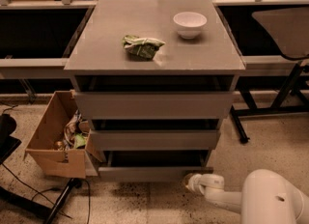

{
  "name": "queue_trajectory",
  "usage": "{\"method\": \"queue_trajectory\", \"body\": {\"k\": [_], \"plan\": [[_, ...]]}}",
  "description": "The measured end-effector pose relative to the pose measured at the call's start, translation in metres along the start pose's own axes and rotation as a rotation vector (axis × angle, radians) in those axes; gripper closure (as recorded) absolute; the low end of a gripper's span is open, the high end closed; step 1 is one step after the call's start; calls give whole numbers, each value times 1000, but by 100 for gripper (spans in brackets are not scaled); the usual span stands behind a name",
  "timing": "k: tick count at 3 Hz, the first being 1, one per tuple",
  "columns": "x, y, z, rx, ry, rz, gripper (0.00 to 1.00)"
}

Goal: Close bottom drawer

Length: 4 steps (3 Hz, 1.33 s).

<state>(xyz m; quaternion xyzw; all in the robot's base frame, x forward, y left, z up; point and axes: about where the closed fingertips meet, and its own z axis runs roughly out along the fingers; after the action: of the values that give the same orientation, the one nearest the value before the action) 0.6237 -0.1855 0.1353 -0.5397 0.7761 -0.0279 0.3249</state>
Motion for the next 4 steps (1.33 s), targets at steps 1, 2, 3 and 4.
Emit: {"method": "queue_trajectory", "body": {"k": [1, 2, 3, 4], "plan": [[0, 0, 0, 0, 0, 0, 73], [0, 0, 0, 0, 0, 0, 50], [0, 0, 0, 0, 0, 0, 19], [0, 0, 0, 0, 0, 0, 0]]}}
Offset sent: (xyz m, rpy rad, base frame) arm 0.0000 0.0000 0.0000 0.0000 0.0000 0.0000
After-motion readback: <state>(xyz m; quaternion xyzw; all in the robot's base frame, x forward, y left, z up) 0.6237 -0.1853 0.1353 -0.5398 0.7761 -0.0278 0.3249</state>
